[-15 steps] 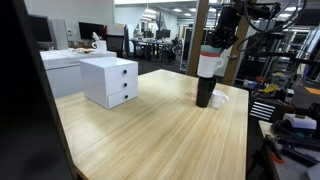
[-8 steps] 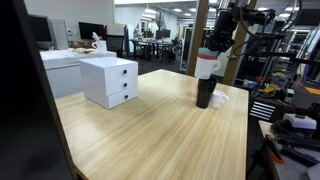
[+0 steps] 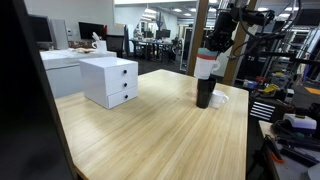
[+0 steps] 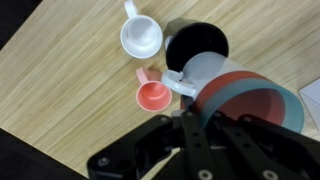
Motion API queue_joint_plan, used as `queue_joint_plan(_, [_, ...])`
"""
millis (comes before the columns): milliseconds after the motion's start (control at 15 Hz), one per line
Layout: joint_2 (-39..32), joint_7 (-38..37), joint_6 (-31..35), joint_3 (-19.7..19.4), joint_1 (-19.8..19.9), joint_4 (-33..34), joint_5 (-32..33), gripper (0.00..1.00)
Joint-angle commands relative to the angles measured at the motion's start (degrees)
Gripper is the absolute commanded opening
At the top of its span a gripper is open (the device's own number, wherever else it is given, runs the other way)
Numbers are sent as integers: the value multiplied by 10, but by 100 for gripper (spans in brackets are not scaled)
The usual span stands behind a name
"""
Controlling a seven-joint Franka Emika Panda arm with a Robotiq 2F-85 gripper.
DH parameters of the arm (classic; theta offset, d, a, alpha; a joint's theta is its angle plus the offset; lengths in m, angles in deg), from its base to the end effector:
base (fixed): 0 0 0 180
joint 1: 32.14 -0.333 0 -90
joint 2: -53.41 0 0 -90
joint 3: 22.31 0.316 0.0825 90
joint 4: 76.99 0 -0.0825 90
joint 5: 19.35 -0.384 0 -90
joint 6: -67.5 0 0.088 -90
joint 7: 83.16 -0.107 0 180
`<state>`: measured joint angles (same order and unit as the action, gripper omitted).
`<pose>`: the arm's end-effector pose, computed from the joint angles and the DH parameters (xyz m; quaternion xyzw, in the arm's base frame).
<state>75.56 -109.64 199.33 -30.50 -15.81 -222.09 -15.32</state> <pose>0.3888 -0.1794 0.4233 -0.9103 0.4070 -0.0761 0.0006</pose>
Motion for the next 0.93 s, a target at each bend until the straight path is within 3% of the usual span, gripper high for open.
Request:
queue_joint_plan(0, [-12,11,-3,2,7,-8,-1,6])
queue_joint_plan(867, [-11,20,-9,0,5,-11,-3,5])
